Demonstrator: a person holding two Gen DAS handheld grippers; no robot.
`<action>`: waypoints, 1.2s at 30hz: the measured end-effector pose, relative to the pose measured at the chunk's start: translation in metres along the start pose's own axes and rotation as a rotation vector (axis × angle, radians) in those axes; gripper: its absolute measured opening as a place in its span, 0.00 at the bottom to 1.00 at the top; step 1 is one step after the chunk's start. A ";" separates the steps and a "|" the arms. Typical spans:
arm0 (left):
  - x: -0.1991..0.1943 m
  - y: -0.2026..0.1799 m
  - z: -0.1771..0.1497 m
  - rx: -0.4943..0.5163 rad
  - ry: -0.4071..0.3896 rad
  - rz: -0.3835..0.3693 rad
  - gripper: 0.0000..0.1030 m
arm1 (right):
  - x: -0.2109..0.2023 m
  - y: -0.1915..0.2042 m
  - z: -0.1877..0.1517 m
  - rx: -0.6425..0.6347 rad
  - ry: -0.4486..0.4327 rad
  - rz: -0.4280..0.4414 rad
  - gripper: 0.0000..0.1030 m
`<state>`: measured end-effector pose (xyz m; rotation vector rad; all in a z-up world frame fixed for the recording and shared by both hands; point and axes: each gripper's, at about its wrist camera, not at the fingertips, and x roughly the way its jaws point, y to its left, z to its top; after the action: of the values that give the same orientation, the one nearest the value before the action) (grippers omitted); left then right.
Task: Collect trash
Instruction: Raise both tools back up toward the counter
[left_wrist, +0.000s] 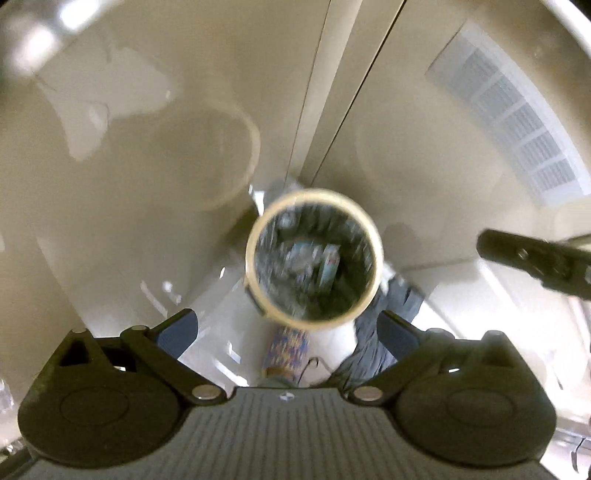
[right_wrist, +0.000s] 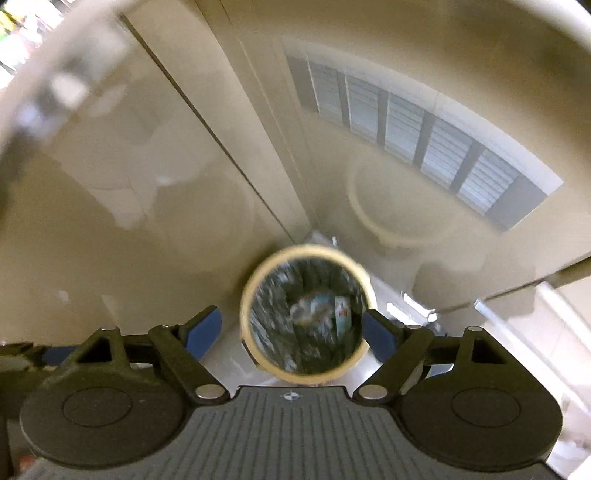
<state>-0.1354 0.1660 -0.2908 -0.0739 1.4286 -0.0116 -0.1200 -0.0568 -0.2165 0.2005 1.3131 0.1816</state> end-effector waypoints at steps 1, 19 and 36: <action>-0.016 -0.004 0.000 0.011 -0.034 -0.001 1.00 | -0.018 0.002 0.001 -0.013 -0.028 0.007 0.86; -0.235 -0.058 0.047 0.222 -0.552 -0.090 1.00 | -0.253 0.009 0.048 -0.057 -0.563 -0.089 0.89; -0.297 -0.141 0.150 0.313 -0.661 -0.101 1.00 | -0.260 -0.042 0.076 0.044 -0.680 -0.211 0.91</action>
<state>-0.0241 0.0474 0.0315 0.1024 0.7484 -0.2701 -0.1093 -0.1642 0.0355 0.1407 0.6542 -0.0936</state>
